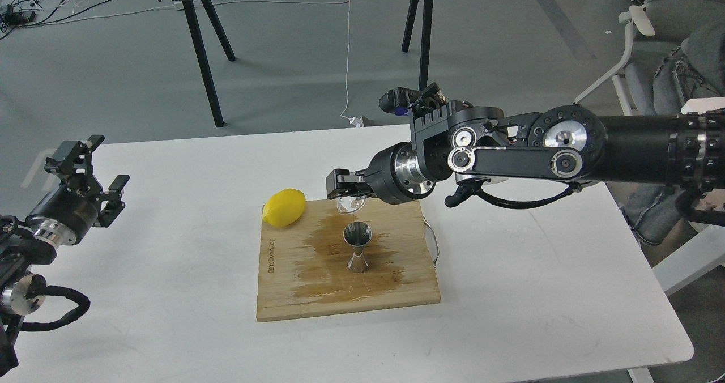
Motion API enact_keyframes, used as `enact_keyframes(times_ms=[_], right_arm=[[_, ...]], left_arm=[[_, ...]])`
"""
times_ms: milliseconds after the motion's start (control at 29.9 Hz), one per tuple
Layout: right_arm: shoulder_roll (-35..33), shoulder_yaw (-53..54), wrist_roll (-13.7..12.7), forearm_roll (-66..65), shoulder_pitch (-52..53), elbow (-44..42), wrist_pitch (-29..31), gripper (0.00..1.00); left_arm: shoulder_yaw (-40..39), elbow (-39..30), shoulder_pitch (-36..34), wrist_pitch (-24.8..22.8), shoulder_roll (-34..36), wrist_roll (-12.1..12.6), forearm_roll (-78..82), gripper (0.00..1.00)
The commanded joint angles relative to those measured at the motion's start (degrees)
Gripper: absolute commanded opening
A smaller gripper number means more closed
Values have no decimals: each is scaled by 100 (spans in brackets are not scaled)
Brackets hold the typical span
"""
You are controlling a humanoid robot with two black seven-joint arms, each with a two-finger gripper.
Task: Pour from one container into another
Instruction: 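Tilt the glass cup with the right gripper to pour into the jigger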
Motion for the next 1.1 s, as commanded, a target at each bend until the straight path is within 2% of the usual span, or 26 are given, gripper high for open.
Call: enact_keyframes(times_ms=[0,635,1070], right_arm=[[3,-2,10,-5,48,0,25,19],[-41,-19,71,-400,57,9,508,18],[-24,-222,291,-998,30,0,473,17]], left_arm=[[0,0,0,0,7,0,0,99],[0,0,0,0,16,0,0,99],[0,9,9,0,-10,0,0,99]])
